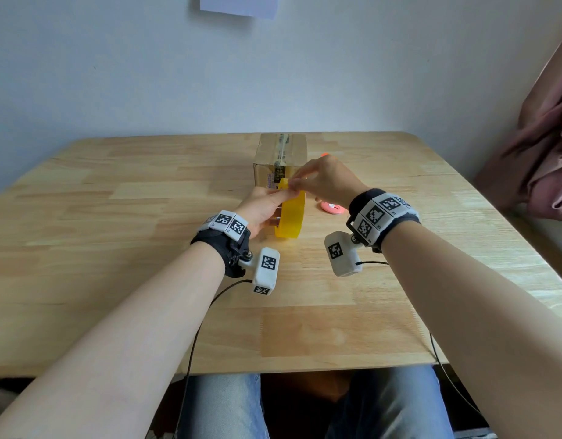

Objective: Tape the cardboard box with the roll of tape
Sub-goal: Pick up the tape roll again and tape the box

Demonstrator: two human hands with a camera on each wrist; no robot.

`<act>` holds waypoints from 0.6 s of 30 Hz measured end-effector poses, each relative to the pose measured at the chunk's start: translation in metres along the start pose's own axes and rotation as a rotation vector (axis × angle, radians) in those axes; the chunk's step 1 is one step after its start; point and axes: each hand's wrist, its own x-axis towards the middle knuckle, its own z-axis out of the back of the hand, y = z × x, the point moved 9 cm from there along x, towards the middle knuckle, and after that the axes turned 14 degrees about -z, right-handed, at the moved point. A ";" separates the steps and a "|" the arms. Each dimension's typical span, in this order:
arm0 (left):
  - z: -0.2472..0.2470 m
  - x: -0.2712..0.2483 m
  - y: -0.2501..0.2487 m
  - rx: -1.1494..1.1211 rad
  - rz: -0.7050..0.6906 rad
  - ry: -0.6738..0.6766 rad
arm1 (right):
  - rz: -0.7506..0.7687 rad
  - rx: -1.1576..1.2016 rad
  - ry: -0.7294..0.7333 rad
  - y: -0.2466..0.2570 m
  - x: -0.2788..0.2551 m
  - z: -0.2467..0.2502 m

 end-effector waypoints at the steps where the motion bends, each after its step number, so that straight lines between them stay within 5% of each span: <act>1: 0.005 0.001 -0.001 0.004 -0.005 -0.032 | 0.002 0.014 0.005 -0.001 -0.001 0.001; 7: 0.010 0.002 -0.001 -0.034 0.077 -0.056 | 0.019 -0.047 0.150 -0.007 -0.009 -0.011; 12: 0.005 -0.005 -0.002 -0.031 0.104 0.028 | -0.184 -0.039 0.403 -0.029 -0.007 -0.039; 18: 0.000 -0.013 0.001 -0.134 0.154 0.097 | -0.321 0.011 0.524 -0.040 -0.013 -0.055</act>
